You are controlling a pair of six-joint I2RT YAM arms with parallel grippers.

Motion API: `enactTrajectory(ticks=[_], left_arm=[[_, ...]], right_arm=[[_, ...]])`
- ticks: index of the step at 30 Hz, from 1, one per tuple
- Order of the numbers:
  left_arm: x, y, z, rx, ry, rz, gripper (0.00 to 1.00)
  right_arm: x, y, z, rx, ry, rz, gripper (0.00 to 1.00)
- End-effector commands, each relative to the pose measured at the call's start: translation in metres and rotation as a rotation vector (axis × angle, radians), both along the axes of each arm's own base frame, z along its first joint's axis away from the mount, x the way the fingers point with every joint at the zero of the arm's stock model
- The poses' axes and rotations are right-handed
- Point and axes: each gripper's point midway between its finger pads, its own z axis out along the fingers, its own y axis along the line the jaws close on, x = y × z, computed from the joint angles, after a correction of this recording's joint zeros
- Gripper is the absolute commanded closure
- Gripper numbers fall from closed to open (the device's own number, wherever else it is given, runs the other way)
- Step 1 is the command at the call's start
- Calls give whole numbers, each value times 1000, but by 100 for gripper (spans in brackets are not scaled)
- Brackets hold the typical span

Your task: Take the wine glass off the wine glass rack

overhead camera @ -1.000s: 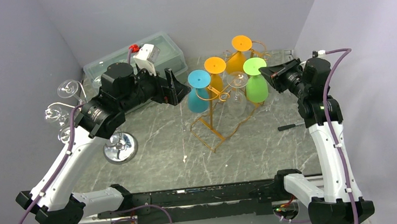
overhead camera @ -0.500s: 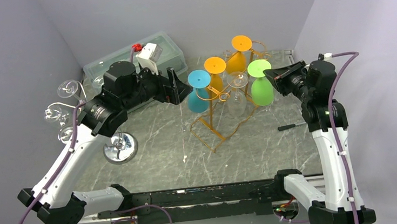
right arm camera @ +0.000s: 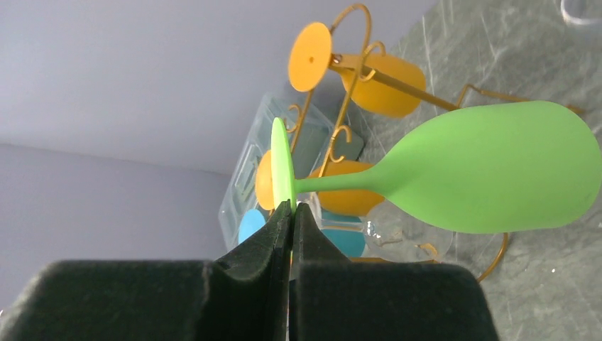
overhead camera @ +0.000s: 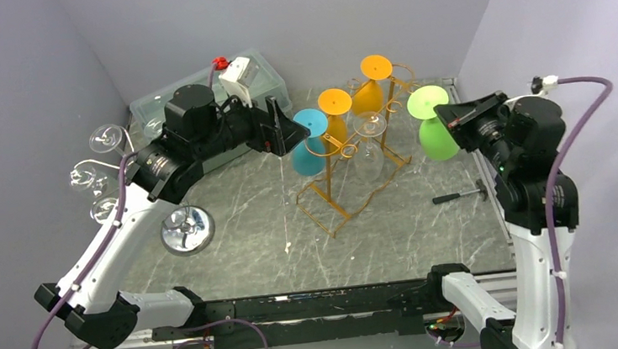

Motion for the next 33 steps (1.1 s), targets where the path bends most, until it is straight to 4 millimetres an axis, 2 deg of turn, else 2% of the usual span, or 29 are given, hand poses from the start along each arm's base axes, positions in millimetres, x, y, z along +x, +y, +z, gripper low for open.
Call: enactTrajectory(ticks=[1, 3, 6, 9, 12, 15, 18, 21, 26, 29, 33], left_arm=[[-7, -6, 40, -91, -67, -43, 1], [-6, -7, 48, -96, -79, -44, 1], [-6, -11, 62, -119, -96, -61, 2], [-6, -16, 84, -151, -121, -84, 6], [-7, -23, 107, -191, -145, -118, 10], [-10, -31, 132, -244, -172, -168, 13], [-13, -39, 153, -295, -192, -221, 16], [-8, -45, 163, -318, -192, -242, 17], [5, -44, 164, -356, -155, -255, 23], [15, -39, 157, -368, -127, -235, 25], [19, -33, 160, -404, -113, -246, 26]], right_arm=[[-21, -14, 36, -118, -82, -44, 100], [-23, -11, 57, -151, -138, -19, 100], [-19, 5, 90, -190, -235, 83, 100], [-11, 25, 120, -209, -323, 208, 100], [-6, 37, 150, -237, -421, 275, 100], [1, 55, 170, -256, -502, 365, 100], [9, 77, 180, -271, -551, 442, 100], [12, 106, 183, -275, -590, 521, 100], [14, 139, 182, -272, -627, 604, 100], [12, 148, 185, -262, -650, 633, 100], [12, 159, 185, -253, -664, 675, 100]])
